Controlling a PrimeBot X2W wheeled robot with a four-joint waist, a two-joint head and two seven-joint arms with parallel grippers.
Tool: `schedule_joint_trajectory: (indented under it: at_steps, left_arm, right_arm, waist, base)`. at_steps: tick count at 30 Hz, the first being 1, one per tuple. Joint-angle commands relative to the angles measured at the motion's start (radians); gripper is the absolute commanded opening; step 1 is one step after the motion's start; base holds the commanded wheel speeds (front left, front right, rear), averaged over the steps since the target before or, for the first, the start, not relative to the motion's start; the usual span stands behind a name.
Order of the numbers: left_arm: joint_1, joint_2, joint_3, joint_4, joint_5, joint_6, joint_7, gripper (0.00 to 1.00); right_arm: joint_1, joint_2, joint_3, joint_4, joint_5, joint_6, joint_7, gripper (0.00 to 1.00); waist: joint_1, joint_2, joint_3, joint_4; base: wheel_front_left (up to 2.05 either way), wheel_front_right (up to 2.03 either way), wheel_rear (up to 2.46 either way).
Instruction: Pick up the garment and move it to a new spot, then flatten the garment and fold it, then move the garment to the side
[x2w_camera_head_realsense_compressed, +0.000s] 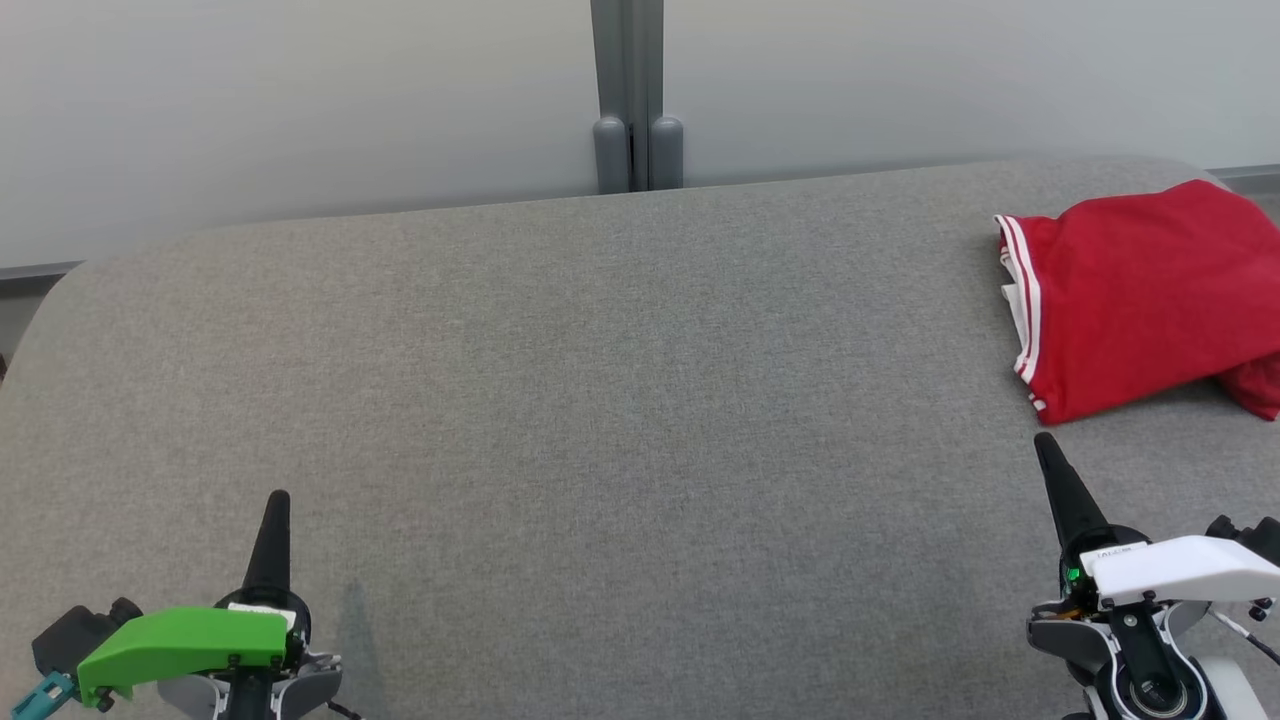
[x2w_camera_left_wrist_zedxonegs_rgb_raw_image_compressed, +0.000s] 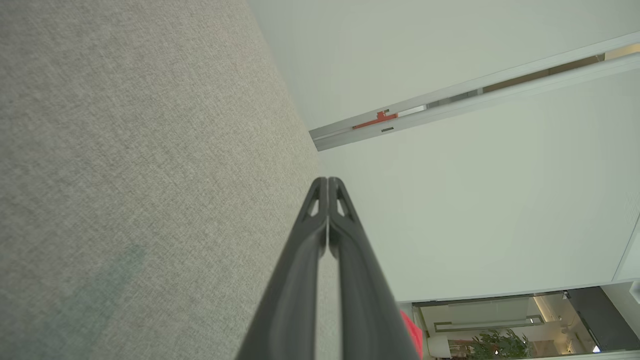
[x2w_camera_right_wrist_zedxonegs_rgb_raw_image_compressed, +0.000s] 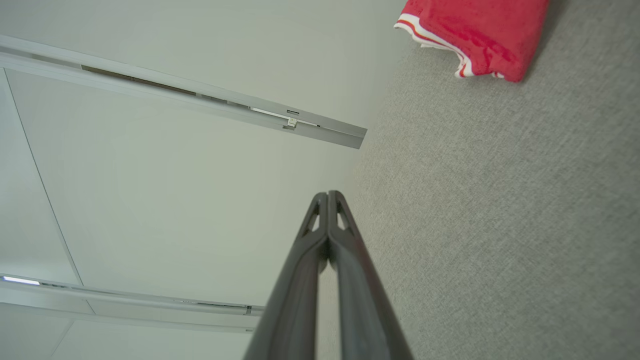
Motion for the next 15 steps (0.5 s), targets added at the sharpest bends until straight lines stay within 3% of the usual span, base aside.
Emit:
schedule_joint_trajectory:
  at_steps: [1, 15]
  left_arm:
    - [-0.024, -0.001, 0.008, -0.002, -0.023, -0.008, 0.005, 0.0]
    - [-0.037, -0.007, 0.027, 0.002, -0.13, -0.028, 0.034, 0.0]
  right_arm:
    - [-0.021, 0.002, -0.005, 0.0, 0.022, 0.001, 0.007, 0.0]
    - [-0.038, 0.014, -0.021, 0.025, 0.124, 0.0, 0.03, 0.0]
  waist:
    - [0.0, 0.0, 0.0, 0.0]
    - [0.0, 0.0, -0.005, 0.003]
  base:
    - [0.0, 0.0, 0.0]
    - [0.0, 0.0, 0.0]
